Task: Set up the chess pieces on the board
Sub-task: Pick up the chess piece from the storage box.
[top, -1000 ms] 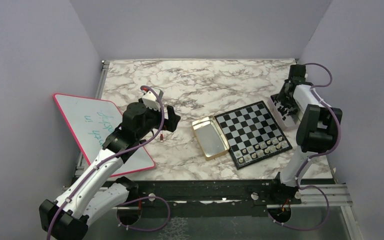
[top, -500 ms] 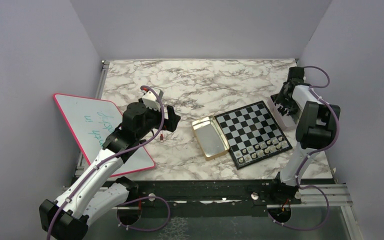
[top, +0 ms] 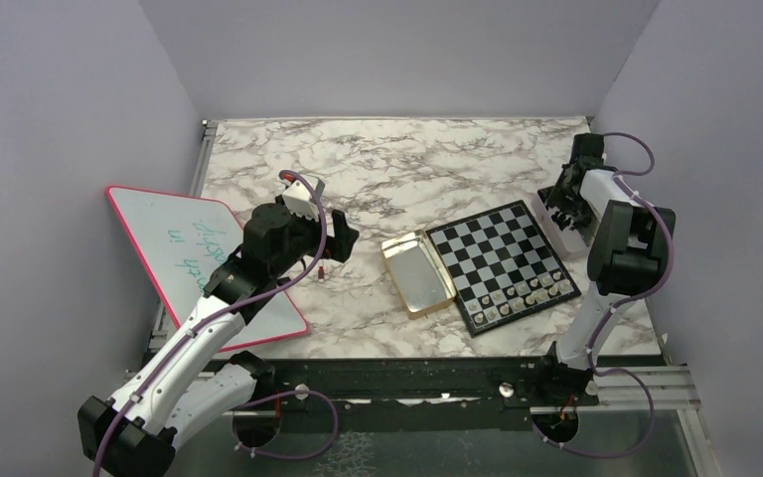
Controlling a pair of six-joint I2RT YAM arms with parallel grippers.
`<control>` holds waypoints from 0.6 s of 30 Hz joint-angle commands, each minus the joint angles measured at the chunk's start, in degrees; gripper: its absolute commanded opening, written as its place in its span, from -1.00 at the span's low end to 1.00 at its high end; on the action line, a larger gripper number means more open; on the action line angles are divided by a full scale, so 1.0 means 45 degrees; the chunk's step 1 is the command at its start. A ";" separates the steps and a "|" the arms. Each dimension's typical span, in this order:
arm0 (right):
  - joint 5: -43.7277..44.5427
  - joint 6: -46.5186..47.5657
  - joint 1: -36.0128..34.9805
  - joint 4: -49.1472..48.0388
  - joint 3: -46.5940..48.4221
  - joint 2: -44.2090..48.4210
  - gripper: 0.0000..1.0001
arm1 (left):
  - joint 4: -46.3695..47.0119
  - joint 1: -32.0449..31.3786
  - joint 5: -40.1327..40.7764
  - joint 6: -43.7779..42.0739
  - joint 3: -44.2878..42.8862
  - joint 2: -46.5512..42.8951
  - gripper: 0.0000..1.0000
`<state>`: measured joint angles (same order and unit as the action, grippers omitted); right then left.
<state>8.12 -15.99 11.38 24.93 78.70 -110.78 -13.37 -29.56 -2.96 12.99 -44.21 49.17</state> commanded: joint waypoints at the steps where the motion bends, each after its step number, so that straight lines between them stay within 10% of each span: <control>1: 0.0010 -0.0291 0.0094 -0.0086 0.0058 -0.0134 -0.36 | 0.0060 0.0065 0.0188 -0.0056 0.0077 -0.0116 0.98; 18: 0.0314 -0.0392 0.0089 0.0011 0.0095 -0.0276 -0.34 | 0.0060 0.0065 0.0209 -0.0056 0.0077 -0.0103 0.98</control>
<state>8.25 -17.10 11.38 24.93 78.70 -111.00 -13.37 -29.56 -2.96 12.99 -44.21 49.17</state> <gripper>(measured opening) 0.340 0.990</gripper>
